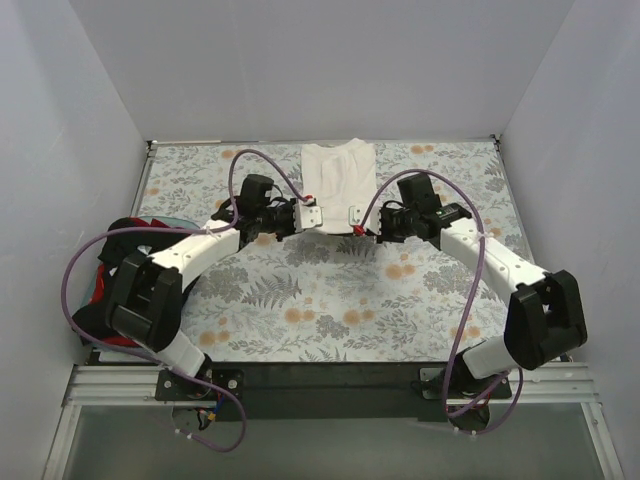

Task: Fold and stack the t-shirts
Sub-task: Fold the tshirt

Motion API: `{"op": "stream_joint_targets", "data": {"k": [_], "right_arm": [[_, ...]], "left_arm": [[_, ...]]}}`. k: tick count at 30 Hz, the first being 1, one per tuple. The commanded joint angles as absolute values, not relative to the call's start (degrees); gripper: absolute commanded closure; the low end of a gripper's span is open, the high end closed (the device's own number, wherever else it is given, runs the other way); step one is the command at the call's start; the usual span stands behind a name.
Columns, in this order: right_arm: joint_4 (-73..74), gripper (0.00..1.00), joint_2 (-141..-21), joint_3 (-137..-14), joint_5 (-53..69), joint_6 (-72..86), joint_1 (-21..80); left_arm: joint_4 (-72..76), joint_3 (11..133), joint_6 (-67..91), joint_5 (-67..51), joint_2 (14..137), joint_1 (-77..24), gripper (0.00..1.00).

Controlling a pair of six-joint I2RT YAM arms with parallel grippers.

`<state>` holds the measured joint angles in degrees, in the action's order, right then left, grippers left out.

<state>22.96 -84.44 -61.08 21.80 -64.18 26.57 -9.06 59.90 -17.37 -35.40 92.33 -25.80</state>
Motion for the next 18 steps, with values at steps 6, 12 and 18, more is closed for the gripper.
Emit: {"op": "stream_joint_targets", "data": {"k": [6, 12, 18], "right_arm": [[40.4, 0.99, -73.0, -60.5, 26.3, -63.6, 28.0], [51.3, 0.99, -63.8, -63.3, 29.9, -60.0, 30.0], [52.1, 0.99, -70.8, -66.1, 30.0, -63.7, 26.4]], "left_arm": [[-26.2, 56.4, -20.6, -40.1, 79.4, -27.9, 1.00], [-40.4, 60.2, -13.0, -44.6, 69.4, -29.6, 1.00], [-34.7, 66.3, -7.3, -39.7, 75.1, -27.9, 1.00]]}}
